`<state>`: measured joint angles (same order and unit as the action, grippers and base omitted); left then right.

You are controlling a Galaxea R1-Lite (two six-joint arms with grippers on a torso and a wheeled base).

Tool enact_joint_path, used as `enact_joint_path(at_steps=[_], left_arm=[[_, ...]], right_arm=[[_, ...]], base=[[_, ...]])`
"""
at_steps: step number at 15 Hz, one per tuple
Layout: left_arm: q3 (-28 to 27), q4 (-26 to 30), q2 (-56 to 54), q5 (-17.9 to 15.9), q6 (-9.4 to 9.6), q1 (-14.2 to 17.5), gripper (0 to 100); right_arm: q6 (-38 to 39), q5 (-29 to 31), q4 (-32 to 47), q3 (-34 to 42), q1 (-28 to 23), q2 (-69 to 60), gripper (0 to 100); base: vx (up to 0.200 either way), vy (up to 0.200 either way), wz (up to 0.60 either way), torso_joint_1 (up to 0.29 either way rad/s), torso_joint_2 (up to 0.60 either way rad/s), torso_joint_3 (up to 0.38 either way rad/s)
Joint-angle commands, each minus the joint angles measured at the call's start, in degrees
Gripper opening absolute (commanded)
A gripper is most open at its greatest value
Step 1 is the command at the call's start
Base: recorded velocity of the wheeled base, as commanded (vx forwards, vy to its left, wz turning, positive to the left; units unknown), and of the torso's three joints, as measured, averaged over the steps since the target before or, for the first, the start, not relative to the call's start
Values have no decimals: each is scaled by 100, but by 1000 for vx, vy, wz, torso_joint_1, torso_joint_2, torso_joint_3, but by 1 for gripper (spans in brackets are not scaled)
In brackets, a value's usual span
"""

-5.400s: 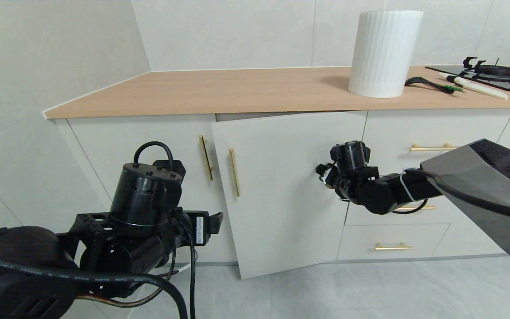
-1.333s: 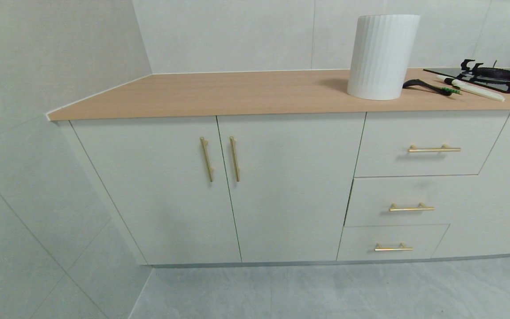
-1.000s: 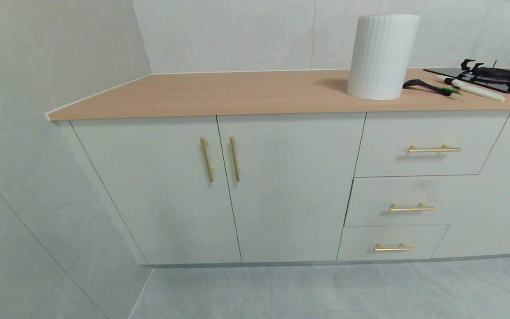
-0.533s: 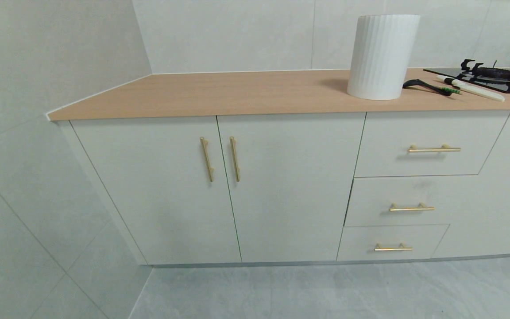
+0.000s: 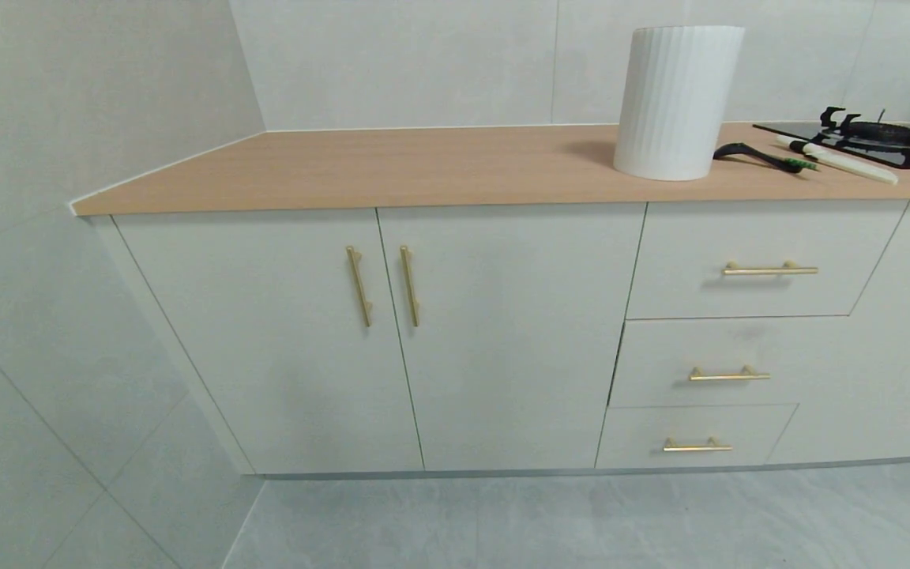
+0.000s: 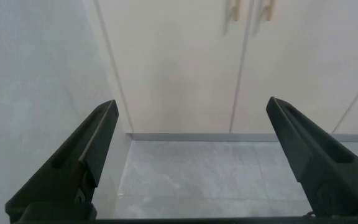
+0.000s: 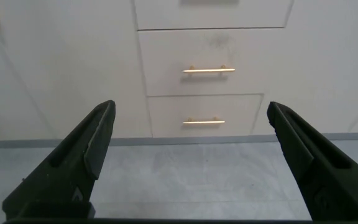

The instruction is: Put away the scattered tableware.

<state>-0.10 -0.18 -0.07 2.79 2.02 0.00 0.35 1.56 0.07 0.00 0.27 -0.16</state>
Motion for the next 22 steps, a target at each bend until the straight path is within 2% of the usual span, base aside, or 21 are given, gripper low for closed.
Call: enact_joint_path(at_steps=[1, 6, 8, 15, 22], left_arm=[[1, 1, 7, 2, 0, 0, 100], [1, 1, 7, 2, -35, 0, 100], [1, 1, 7, 2, -167, 0, 100], [1, 1, 7, 2, -176, 0, 100], [1, 1, 7, 2, -167, 0, 100]], right_arm=[[0, 2, 1, 0, 0, 16, 100], [9, 2, -7, 0, 0, 16, 100], [9, 2, -7, 0, 0, 16, 100], [9, 2, 1, 0, 0, 16, 100], [9, 2, -7, 0, 0, 16, 100]], base=[[0, -200, 0, 7, 7, -2], [0, -200, 0, 2, 2, 4], [0, 0, 0, 0, 0, 0], [0, 0, 0, 0, 0, 0], [200, 0, 0, 6, 2, 0]])
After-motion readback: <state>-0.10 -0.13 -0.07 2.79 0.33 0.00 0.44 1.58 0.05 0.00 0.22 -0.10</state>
